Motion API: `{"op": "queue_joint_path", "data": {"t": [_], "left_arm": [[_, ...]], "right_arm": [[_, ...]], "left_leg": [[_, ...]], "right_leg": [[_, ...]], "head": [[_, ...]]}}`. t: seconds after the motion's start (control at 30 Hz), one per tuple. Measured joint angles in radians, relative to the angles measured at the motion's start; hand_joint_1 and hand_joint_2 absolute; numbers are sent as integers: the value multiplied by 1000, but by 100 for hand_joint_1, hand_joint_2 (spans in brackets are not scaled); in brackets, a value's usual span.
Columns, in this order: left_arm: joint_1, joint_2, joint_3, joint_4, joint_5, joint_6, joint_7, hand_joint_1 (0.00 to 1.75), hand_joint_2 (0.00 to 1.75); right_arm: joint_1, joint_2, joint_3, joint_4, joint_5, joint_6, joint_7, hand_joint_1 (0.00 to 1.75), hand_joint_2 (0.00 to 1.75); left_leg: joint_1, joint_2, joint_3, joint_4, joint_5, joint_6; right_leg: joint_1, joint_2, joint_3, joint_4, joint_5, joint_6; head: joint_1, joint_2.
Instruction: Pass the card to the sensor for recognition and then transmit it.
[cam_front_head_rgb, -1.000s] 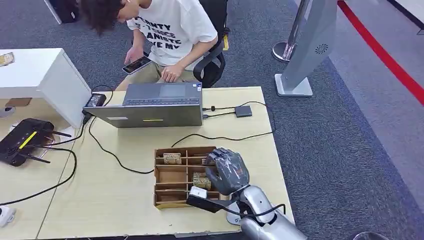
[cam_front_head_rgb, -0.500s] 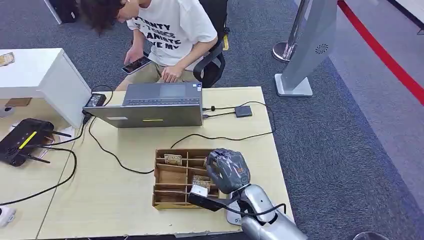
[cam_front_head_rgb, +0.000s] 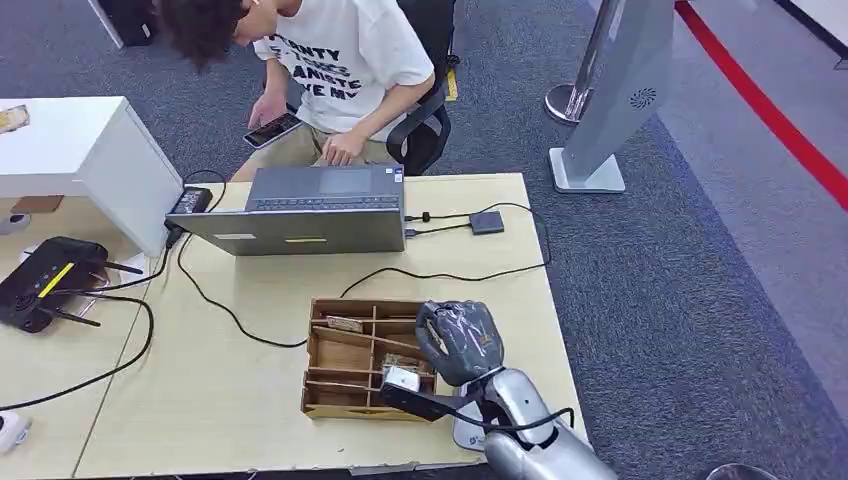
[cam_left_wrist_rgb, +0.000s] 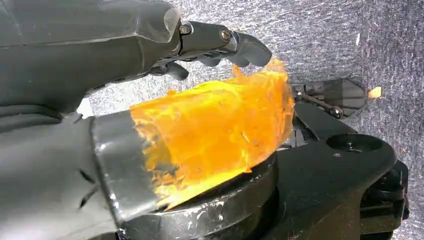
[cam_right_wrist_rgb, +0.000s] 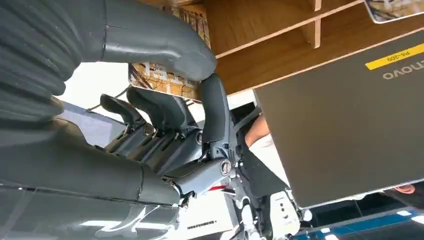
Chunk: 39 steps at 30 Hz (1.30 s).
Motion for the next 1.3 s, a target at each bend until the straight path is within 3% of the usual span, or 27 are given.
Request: {"op": "queue_joint_path", "data": {"t": [0.77, 0.83, 0.87, 0.9, 1.07, 1.3], "left_arm": [[0, 0, 0, 0, 5, 7, -5, 0, 0], [0, 0, 0, 0, 5, 7, -6, 0, 0], [0, 0, 0, 0, 8, 8, -7, 0, 0], [0, 0, 0, 0, 9, 8, -8, 0, 0], [1, 0, 0, 0, 23, 12, -10, 0, 0], [2, 0, 3, 0, 44, 16, -14, 0, 0]], "right_arm": [[37, 0, -47, -68, 12, -54, -16, 173, 175], [40, 0, -52, -76, 6, -59, -16, 141, 175], [44, 0, -56, -84, -1, -61, -18, 110, 175], [46, 0, -62, -93, -7, -64, -20, 17, 175], [70, 0, -86, -172, -130, -53, -58, 5, 175], [95, -16, -92, -287, -368, 72, -92, 5, 175]], "left_leg": [[0, 0, 0, 0, 0, 0], [0, 0, 0, 0, 0, 0], [0, 0, 0, 0, 0, 0], [0, 0, 0, 0, 0, 0], [0, 0, 0, 0, 0, 0], [0, 0, 0, 0, 0, 0]], "right_leg": [[0, 0, 0, 0, 0, 0], [0, 0, 0, 0, 0, 0], [0, 0, 0, 0, 0, 0], [0, 0, 0, 0, 0, 0], [0, 0, 0, 0, 0, 0], [0, 0, 0, 0, 0, 0]], "head": [[0, 0], [0, 0], [0, 0], [0, 0], [0, 0], [0, 0]]}}
